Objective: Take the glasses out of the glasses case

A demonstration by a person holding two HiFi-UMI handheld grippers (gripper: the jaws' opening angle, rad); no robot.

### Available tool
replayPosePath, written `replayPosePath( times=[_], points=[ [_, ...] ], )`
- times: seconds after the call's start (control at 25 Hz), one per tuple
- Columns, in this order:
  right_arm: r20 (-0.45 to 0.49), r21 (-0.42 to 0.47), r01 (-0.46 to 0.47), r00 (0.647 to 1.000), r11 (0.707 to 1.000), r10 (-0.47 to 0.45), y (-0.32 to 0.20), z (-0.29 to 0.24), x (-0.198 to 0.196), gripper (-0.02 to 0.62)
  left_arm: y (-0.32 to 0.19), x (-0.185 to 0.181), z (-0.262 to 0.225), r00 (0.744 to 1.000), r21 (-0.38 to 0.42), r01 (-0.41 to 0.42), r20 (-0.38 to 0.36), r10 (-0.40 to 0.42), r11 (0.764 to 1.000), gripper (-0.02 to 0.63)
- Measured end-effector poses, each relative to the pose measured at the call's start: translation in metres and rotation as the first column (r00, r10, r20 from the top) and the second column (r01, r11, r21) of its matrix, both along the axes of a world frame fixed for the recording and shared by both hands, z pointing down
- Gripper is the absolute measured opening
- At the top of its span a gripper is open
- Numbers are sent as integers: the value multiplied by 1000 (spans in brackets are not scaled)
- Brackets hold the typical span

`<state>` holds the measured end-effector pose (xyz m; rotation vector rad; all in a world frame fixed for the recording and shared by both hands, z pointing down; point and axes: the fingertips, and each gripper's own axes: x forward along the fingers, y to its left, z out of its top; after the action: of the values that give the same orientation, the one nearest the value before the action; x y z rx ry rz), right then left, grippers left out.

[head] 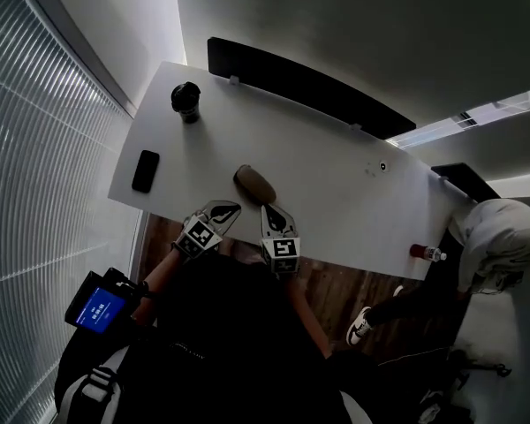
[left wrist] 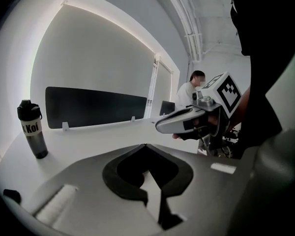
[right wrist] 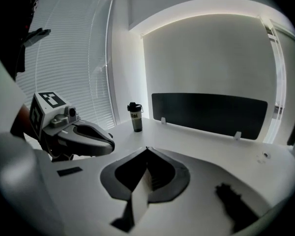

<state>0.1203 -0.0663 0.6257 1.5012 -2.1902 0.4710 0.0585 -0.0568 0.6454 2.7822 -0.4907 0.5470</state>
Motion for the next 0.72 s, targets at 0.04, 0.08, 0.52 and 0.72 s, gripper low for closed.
replayPosePath(
  times=[0.04, 0.08, 0.52, 0.72],
  points=[
    [-8, 2, 32, 999, 999, -32, -7, 3, 2, 6, -4, 4, 4, 1000, -3, 3, 12, -3, 1000, 7],
    [-13, 3, 62, 998, 998, -61, -13, 5, 5, 6, -9, 8, 9, 1000, -3, 8, 27, -8, 1000, 7],
    [-152, -28, 261, 953, 965, -262, -59, 49, 34, 6, -31, 36, 66, 993, -71, 45, 109, -37, 996, 7],
    [-230, -113, 301, 919, 947, -320, -68, 65, 19, 6, -42, 21, 90, 991, -133, 19, 136, -1, 991, 8]
  ],
)
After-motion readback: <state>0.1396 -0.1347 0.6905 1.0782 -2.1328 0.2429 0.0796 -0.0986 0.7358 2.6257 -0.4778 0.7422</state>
